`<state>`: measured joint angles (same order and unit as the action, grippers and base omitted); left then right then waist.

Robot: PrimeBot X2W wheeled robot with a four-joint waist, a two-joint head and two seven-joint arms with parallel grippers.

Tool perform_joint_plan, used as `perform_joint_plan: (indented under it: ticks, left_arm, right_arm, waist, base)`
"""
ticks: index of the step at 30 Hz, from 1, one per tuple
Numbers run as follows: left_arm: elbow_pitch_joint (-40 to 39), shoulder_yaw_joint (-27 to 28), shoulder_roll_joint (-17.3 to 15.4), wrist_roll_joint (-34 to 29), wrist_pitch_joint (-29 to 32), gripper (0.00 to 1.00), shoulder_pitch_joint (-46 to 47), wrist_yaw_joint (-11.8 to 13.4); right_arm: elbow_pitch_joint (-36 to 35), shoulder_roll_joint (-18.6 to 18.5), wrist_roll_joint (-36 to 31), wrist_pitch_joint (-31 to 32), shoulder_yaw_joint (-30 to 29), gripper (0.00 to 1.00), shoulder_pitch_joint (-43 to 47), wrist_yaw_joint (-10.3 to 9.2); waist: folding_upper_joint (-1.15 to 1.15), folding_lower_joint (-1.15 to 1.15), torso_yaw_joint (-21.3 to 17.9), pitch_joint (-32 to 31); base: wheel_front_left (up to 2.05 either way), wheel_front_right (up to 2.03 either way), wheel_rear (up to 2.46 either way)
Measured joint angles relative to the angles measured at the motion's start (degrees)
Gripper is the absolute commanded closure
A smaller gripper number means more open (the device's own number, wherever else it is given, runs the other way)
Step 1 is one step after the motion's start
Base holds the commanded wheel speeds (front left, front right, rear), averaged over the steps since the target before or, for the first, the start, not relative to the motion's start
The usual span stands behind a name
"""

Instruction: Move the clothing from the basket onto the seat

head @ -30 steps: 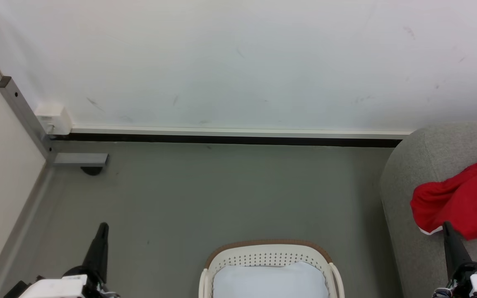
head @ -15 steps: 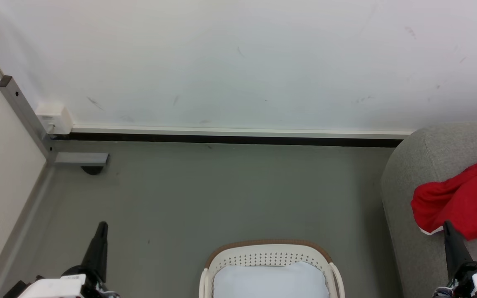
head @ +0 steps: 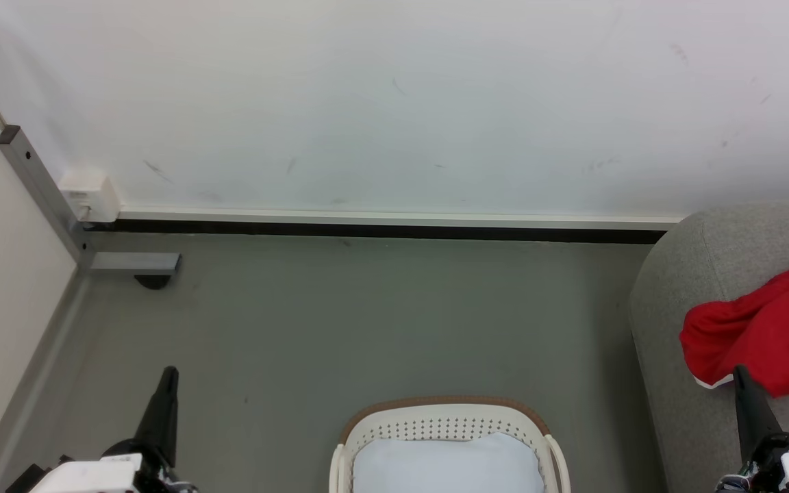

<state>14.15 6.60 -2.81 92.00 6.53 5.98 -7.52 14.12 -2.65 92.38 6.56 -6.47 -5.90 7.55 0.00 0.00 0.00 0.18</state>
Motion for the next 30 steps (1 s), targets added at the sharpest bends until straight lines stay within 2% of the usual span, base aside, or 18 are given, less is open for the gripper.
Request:
perform_joint_plan:
  ticks: [30]
  left_arm:
    - [0.0,0.0,0.0,0.0,0.0,1.00,0.0,0.0]
  right_arm:
    - [0.0,0.0,0.0,0.0,0.0,1.00,0.0,0.00]
  waist:
    - [0.00,0.00,0.0,0.0]
  base:
    - [0.00,0.00,0.00]
